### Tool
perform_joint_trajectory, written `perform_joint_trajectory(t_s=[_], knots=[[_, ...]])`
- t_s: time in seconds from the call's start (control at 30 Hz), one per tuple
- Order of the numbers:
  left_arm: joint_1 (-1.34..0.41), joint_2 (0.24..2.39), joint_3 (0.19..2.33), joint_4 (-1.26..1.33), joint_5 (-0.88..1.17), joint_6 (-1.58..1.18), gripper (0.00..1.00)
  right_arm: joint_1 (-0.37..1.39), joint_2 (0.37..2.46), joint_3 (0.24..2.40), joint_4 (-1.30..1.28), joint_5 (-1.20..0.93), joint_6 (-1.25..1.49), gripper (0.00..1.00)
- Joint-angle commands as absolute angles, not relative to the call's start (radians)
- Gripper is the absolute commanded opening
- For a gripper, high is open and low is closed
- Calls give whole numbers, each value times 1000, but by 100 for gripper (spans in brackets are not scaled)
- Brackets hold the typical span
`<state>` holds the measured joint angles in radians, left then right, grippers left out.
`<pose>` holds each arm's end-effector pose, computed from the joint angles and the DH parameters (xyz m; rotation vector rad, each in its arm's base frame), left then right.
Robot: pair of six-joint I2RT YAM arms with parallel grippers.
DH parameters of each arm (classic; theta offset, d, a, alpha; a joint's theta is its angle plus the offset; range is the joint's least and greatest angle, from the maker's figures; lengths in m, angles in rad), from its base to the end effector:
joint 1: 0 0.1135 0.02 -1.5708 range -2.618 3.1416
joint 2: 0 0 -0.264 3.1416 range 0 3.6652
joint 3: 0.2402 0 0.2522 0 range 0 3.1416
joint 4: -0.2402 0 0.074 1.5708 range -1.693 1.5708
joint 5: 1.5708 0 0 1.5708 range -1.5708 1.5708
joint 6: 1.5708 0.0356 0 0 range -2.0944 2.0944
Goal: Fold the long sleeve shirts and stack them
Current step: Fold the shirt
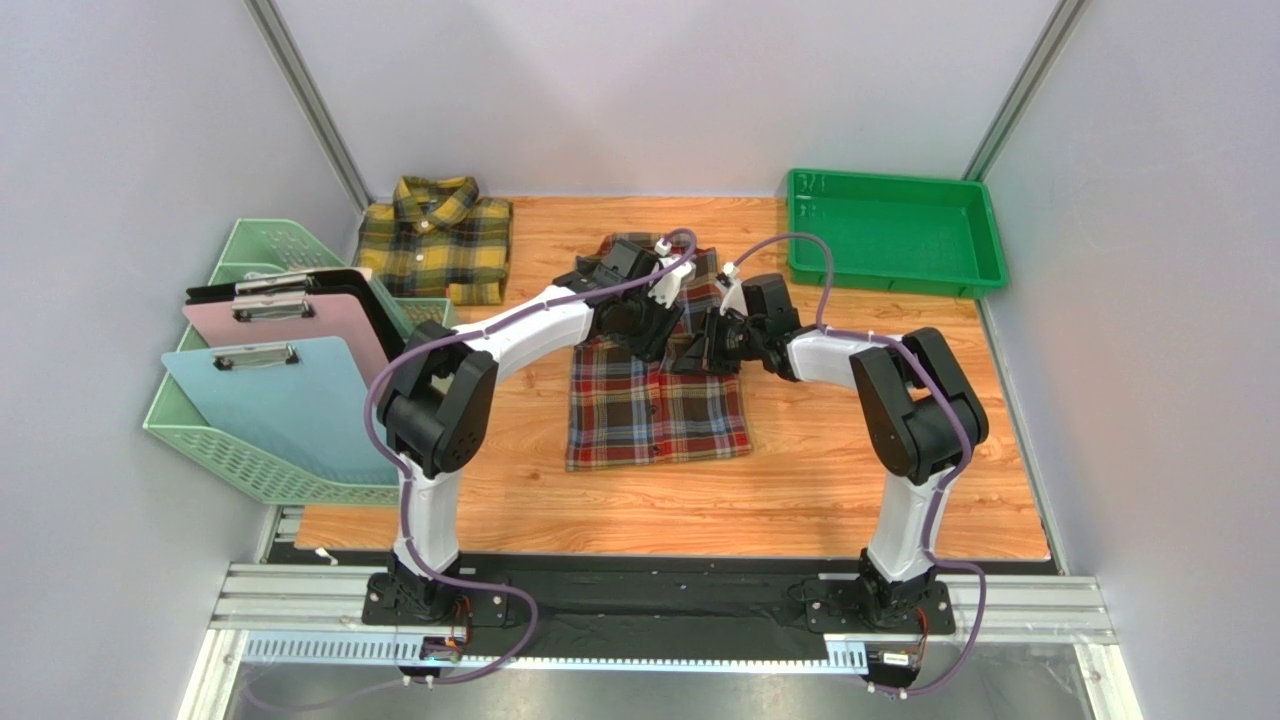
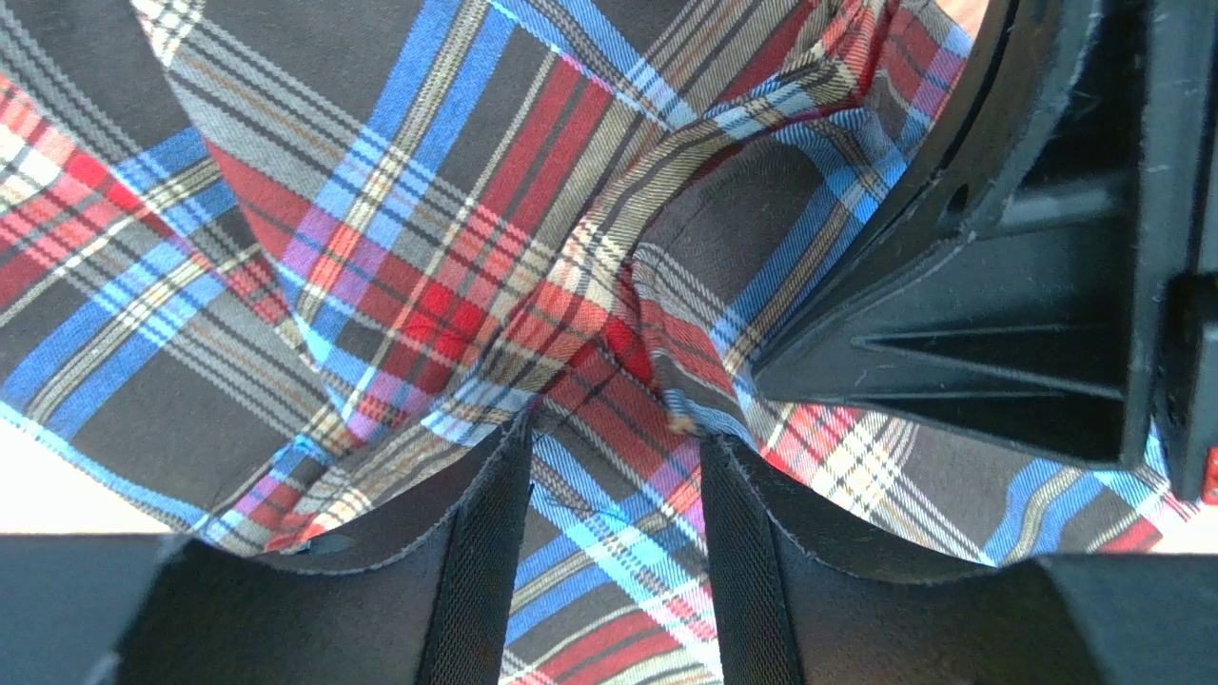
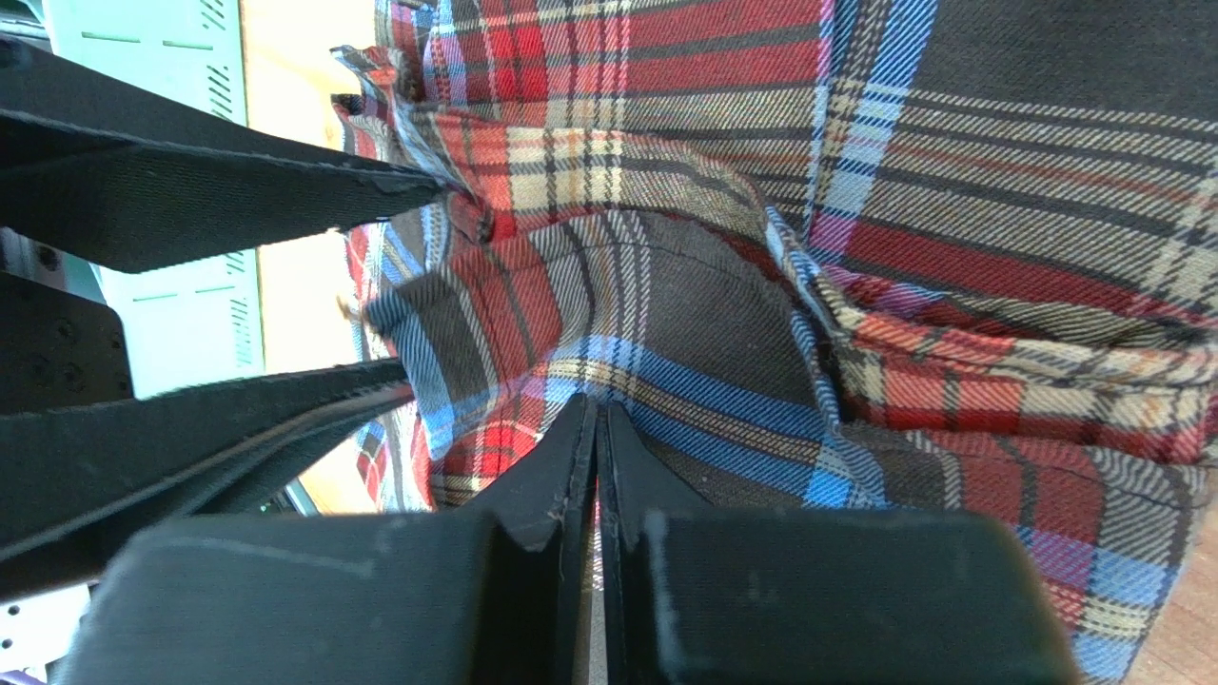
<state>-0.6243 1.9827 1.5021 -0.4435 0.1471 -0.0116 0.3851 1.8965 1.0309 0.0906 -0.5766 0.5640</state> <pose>0.3511 -0.2594 0.2082 0.8247 2.3994 -0.4433 0.3478 0.1619 0.1433 -0.0855 2.4741 1.1198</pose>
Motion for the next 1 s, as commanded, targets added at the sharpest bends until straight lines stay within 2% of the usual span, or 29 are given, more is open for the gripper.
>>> perform_joint_trajectory(t_s=[0.0, 0.2, 0.27, 0.57, 0.63, 0.77, 0.87, 0.97], knots=[[-641, 2013, 1546, -422, 106, -14, 54, 391, 1904, 1043, 138, -584, 575, 4], [-641, 2042, 1565, -445, 68, -2, 55, 391, 1905, 1054, 141, -581, 578, 4], [-641, 2030, 1563, -448, 48, -2, 52, 391, 1905, 1063, 141, -584, 580, 4], [-629, 1890, 1519, -459, 98, 25, 48, 393, 1913, 1109, 137, -598, 598, 4], [-620, 1870, 1503, -463, 106, 25, 44, 394, 1922, 1117, 138, -600, 600, 4], [-594, 1855, 1482, -469, 127, 14, 21, 403, 1939, 1137, 144, -604, 607, 5], [-574, 1852, 1470, -476, 152, 9, 9, 408, 1965, 1157, 150, -604, 607, 5], [-554, 1838, 1460, -469, 179, 5, 9, 416, 1997, 1178, 150, -601, 609, 5]])
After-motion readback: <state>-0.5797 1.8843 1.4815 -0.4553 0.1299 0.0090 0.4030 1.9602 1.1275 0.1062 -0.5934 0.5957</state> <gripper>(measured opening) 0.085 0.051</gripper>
